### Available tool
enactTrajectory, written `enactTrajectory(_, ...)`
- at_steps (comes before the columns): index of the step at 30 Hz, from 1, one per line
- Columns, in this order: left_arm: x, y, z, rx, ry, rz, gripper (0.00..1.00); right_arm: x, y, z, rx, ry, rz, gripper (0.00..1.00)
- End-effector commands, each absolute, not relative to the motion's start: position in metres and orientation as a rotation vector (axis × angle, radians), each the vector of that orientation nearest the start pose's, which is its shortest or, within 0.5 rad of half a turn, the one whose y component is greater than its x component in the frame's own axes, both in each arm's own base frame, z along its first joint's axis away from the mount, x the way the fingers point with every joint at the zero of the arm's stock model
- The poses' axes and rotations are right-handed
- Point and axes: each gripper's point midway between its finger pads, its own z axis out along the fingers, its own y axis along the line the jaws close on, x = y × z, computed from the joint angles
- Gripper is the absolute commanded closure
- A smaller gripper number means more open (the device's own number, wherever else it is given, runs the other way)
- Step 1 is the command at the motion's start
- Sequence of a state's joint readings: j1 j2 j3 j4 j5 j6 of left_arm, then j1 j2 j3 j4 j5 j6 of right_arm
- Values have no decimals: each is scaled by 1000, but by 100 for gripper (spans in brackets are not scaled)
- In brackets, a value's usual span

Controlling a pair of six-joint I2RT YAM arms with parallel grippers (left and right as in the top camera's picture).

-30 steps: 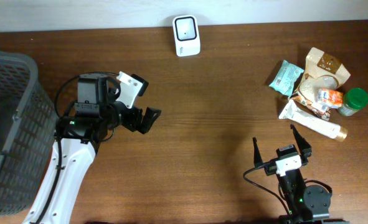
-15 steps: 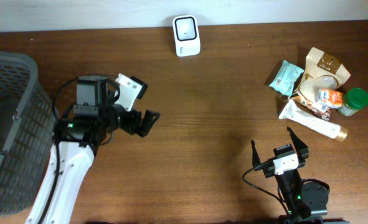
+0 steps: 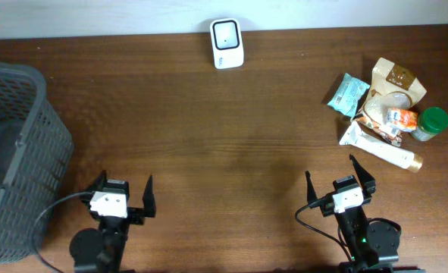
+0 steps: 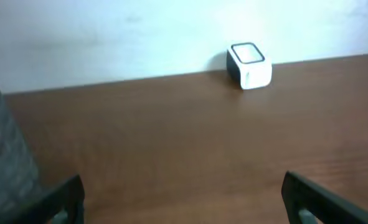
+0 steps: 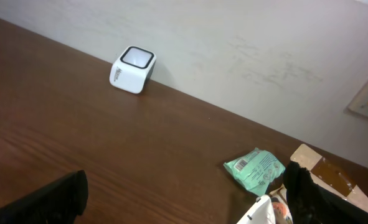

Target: Scan the item barcode

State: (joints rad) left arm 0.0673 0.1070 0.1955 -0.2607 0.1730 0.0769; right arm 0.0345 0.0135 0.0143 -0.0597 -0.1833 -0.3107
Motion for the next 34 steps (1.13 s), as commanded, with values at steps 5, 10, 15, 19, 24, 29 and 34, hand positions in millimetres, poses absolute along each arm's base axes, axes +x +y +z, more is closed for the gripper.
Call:
enactTrajectory(5,243,-1,159,55,1667,-11,1,242,42,160,-424,1577,-49,2)
enactTrajectory(10,246,2,160,46,1634,3,1,242,42,160,-424,1577,-49,2)
enactTrajectory(15,246,2,160,46,1636,3,1,242,42,160,-424,1577,-49,2)
enactTrajectory(19,246,2,160,46,1636,3,1,242,42,160,-424,1577,-49,2)
enactTrajectory(24,246,2,160,46,1636,3,1,242,42,160,-424,1577,-49,2)
enactTrajectory(29,246,2,160,46,1636,3,1,242,42,160,-424,1577,-49,2)
enactTrajectory(34,246,2,160,46,1636,3,1,242,42,160,-424,1577,-49,2)
